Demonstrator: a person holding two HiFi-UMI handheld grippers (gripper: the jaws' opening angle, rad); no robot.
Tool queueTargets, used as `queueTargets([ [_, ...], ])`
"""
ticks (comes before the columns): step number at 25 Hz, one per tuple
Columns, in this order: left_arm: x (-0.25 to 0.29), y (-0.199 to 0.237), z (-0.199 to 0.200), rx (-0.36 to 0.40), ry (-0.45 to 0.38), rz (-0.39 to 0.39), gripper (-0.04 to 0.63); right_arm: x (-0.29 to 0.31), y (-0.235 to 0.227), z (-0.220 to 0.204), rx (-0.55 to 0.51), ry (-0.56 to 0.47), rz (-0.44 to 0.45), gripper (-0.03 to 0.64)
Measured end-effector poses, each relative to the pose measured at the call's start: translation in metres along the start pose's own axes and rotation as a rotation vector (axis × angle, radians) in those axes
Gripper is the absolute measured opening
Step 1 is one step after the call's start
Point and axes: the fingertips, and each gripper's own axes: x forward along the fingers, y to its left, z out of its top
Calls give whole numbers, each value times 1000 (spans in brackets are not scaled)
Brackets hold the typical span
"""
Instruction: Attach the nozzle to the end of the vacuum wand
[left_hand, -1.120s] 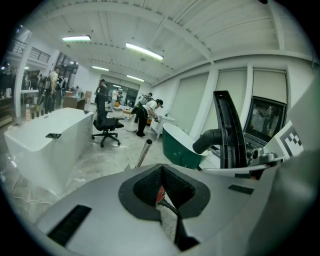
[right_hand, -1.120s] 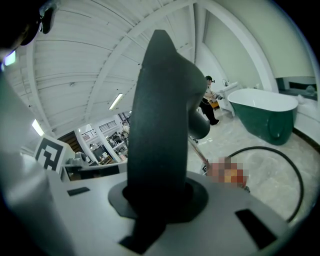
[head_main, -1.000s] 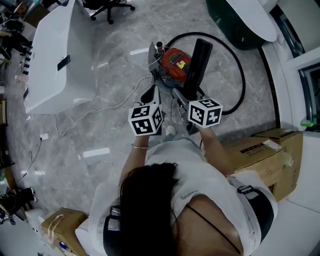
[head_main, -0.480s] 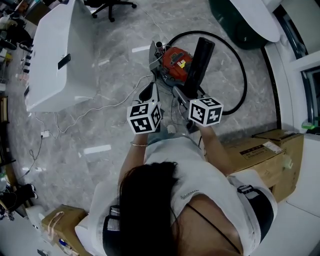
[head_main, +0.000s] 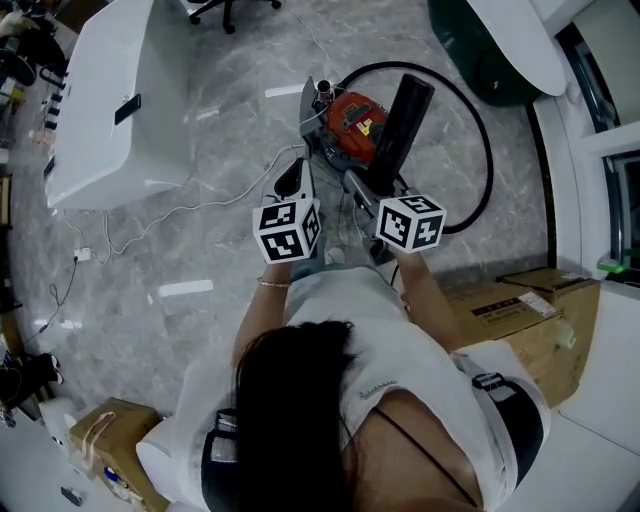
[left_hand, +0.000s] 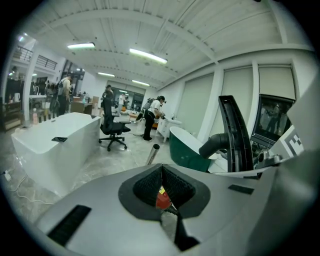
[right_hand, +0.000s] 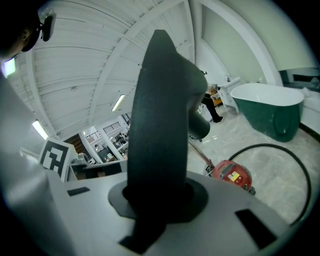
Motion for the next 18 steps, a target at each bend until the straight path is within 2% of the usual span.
queueTargets([
  [9, 27, 10, 7, 22, 2, -10, 3, 18, -11, 7, 14, 9, -1, 63],
  [18, 62, 27, 14, 66, 48, -29, 3, 47, -22, 28, 39, 3, -8, 63],
])
